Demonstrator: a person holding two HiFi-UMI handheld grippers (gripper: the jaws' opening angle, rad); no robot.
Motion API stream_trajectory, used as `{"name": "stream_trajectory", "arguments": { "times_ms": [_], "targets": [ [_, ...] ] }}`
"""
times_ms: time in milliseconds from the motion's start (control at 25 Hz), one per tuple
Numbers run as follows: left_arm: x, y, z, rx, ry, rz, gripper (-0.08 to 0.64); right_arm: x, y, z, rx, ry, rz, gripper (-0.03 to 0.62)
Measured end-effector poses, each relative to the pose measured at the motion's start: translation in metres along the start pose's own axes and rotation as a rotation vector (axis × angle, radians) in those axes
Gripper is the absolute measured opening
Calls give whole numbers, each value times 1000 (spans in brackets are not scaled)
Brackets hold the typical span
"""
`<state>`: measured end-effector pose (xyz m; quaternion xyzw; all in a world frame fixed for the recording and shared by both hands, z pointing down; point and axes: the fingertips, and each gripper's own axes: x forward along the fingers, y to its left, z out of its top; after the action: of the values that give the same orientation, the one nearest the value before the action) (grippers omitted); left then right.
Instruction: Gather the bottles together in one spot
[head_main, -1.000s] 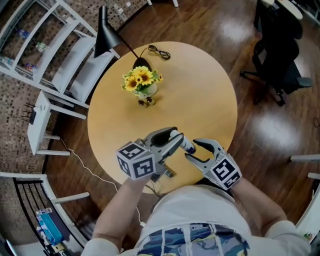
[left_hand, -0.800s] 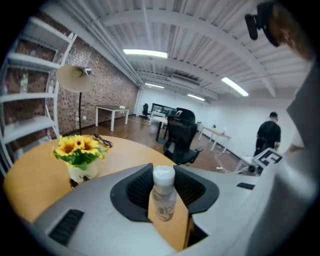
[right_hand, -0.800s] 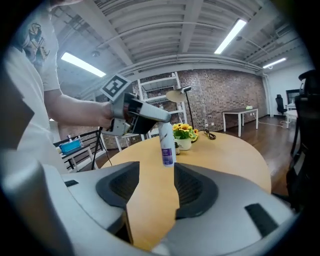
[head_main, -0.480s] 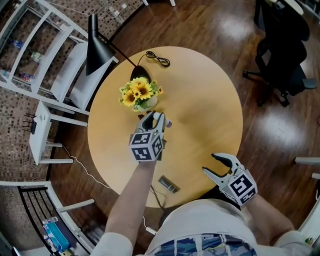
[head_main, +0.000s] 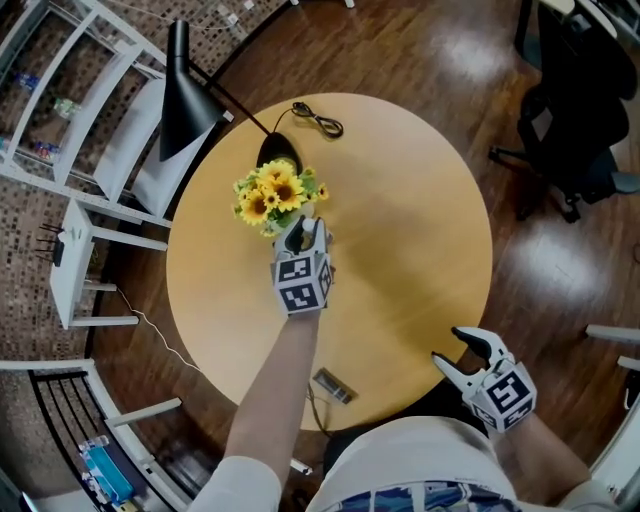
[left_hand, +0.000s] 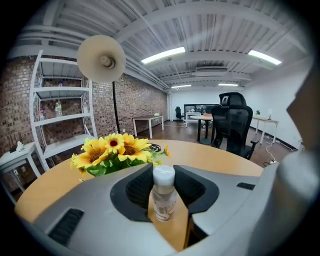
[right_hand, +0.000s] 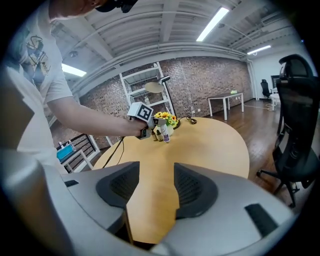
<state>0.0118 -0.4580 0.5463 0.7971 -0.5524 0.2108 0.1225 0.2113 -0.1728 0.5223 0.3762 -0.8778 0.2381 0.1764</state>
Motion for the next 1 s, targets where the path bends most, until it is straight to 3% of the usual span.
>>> {"name": "stream_trajectory", "arguments": {
  "times_ms": [240,680,840,1000],
  "targets": [
    [11,7,-4,-18,-28,31,129,0,0,-4,-17,32,-7,244],
    [-2,2,-4,49,-24,18,153,-1,9,-8,-41,30,-11,244],
    [-26,5,10,56,-65,15,167,-3,18,-6,-56,22,-18,244],
    [-82,0,21,18,-123,-25,176,-5,37,-3,-97,3,-18,244]
  ]
}}
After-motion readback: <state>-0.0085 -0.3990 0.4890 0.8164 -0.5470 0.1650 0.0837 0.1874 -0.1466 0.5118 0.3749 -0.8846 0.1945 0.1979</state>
